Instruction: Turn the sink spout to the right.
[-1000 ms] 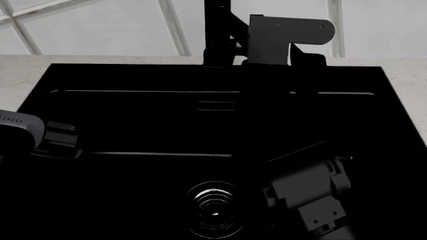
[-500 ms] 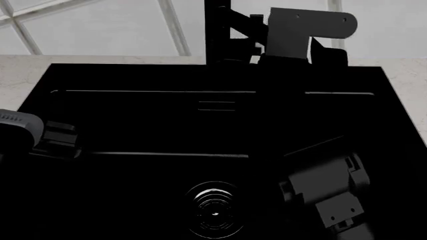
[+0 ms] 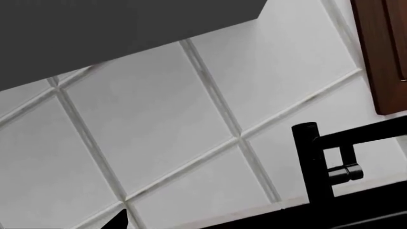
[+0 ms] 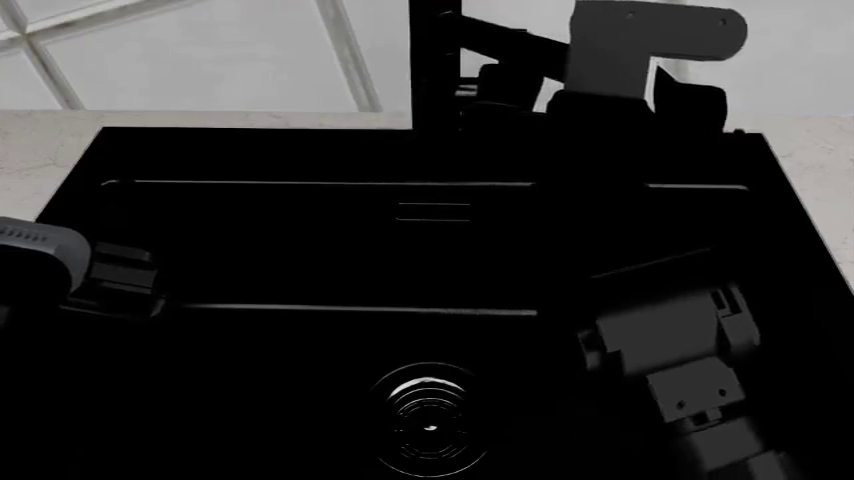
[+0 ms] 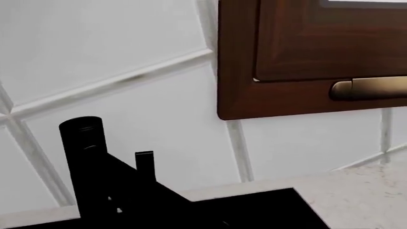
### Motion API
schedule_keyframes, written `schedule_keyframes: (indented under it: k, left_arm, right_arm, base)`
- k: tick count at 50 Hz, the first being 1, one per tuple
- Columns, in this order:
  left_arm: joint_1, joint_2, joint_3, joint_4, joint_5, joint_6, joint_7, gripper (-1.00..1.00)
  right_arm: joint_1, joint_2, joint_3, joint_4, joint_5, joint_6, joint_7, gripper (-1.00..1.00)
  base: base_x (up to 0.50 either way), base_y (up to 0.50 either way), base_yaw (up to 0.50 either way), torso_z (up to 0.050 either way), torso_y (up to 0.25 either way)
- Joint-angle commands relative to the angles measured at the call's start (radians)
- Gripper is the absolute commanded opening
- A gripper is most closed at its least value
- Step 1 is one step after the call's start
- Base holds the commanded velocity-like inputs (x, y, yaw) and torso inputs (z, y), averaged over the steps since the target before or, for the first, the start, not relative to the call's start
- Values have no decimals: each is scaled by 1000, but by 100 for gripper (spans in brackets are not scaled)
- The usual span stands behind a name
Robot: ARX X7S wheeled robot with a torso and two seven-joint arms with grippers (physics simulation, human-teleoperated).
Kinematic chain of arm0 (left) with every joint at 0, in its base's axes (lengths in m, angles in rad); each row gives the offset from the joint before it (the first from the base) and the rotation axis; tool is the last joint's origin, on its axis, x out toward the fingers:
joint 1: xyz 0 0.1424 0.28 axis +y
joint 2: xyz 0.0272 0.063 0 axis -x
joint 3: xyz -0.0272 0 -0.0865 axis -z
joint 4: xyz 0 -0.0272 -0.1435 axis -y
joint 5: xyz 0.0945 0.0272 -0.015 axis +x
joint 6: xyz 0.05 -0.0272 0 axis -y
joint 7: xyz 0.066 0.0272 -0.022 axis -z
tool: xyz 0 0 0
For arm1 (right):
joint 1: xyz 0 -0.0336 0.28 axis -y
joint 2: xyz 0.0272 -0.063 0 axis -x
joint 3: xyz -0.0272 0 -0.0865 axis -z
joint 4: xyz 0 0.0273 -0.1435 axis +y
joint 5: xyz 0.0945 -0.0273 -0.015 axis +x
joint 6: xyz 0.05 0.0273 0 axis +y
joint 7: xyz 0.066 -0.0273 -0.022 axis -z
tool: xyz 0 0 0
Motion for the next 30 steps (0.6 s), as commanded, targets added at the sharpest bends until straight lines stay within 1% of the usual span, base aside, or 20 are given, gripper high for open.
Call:
schedule_keyframes:
  k: [1,5,8,16,20,25,30]
  left_arm:
    - [-3,0,2,-3,-4,-9,-3,100]
    - [-6,2,2,-9,-15,-20,3,100]
    - [-5,3,-3,-7,-19,-21,2,100]
    - [-3,3,-6,-8,-22,-18,0,100]
    - [-3,1,-3,-7,-23,-18,-1,100]
    - [-5,0,0,-9,-20,-20,-6,100]
    - [-9,-1,3,-11,-23,-29,-4,100]
  right_arm:
    - [21,11,15,49,2,-6,-8,100]
    - [37,-2,19,109,-5,-37,-27,100]
    - [60,-4,-4,123,-27,-14,-14,100]
    - [116,-42,-11,255,-47,-62,-63,100]
    - [146,-54,-4,351,-52,-100,-96,100]
    - [209,-95,-1,544,-73,-183,-147,100]
    - [244,-118,2,645,-81,-231,-176,100]
  base:
    - [0,0,0,0,0]
    - [0,0,-1,0,0]
    - [0,0,0,0,0]
    - [0,0,0,0,0]
    - [0,0,0,0,0]
    - [0,0,0,0,0]
    - [0,0,0,0,0]
